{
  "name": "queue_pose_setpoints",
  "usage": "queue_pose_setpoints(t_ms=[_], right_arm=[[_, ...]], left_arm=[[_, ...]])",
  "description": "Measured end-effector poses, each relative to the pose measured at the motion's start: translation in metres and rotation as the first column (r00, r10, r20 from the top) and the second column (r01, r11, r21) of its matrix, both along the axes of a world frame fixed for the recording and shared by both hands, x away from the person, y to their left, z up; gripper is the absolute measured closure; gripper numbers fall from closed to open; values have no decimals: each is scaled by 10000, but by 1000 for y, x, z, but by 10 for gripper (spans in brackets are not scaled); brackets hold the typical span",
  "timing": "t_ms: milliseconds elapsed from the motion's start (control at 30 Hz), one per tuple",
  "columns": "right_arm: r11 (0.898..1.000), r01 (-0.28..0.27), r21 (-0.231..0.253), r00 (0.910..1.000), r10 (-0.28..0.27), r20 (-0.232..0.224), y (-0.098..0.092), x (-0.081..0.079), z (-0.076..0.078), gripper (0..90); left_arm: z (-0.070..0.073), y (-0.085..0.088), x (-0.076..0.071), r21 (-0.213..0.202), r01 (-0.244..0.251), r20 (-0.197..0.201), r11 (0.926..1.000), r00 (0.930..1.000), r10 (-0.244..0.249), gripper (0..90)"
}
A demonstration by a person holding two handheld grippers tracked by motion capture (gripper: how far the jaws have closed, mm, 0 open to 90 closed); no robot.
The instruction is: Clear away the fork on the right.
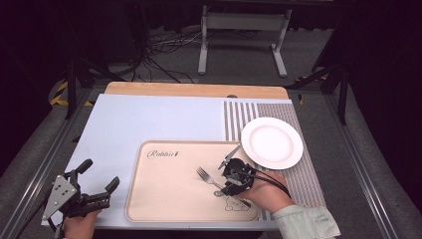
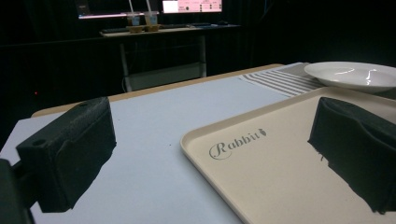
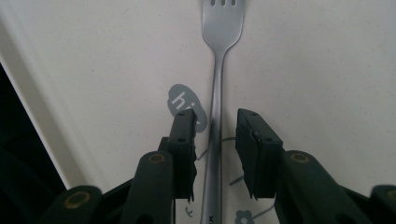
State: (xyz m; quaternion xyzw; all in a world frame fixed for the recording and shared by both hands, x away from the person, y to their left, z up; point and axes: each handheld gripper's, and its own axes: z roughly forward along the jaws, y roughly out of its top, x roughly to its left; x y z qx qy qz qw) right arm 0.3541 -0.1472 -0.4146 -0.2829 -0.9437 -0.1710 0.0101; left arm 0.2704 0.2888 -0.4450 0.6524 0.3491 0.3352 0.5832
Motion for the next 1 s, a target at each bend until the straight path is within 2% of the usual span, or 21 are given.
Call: queue_pose_setpoints(t_ms=[67,167,200,233,267,300,333,367,433,467,533,633,700,767,867,1000], right_arm=[[9997,-207,104,9992,204,354,1,-2,3,666],[9950,-880,473,9929,838,839,3,-4,6,714],[9916,-1130,622,9878,1054,1143,4,-5,7,728],[9884,-1314,757,9835,1205,1350,4,-5,8,792],[9854,-1463,873,9788,1314,1574,5,-5,8,813],[9787,-1770,1040,9711,1565,1803,5,-6,9,849],[9747,-1882,1206,9665,1620,1989,7,-6,9,862],[9747,-1882,1206,9665,1620,1989,7,-6,9,862],[9645,-2060,1655,9590,1653,2301,10,-5,8,883],[9613,-2003,1889,9607,1549,2303,11,-5,8,890],[9538,-2088,2161,9587,1559,2380,14,-2,7,900],[9485,-2242,2239,9544,1671,2475,19,1,4,900],[9421,-2559,2166,9484,2013,2450,26,2,-2,900],[9414,-2628,2115,9466,2091,2456,29,2,-6,900],[9445,-2558,2063,9494,2053,2376,35,5,-15,900],[9469,-2501,2019,9521,2027,2291,37,8,-20,900]], left_arm=[[0,0,0,-31,-19,0,10000,10000,19,11],[0,0,0,-28,-21,-2,10000,10000,21,11],[0,0,0,-27,-11,6,10000,10000,11,11],[0,0,0,-34,-3,2,10000,10000,3,11],[0,0,0,-34,5,0,10000,10000,-5,12],[0,0,0,4,19,-1,10000,10000,-19,12],[0,0,0,9,24,-2,10000,10000,-24,12],[0,0,0,9,24,-2,10000,10000,-24,12],[0,0,0,16,33,-6,10000,10000,-33,12],[0,0,0,17,35,-13,10000,10000,-35,12],[0,0,0,12,32,-24,10000,10000,-32,11],[-1,0,0,1,28,-27,10000,10000,-28,12],[-1,0,1,-6,21,-25,10000,10000,-21,12],[-1,0,1,-7,32,-35,10000,10000,-32,12],[-1,0,0,-6,28,-30,10000,10000,-28,12],[-1,0,1,-4,20,-22,10000,10000,-20,12]])
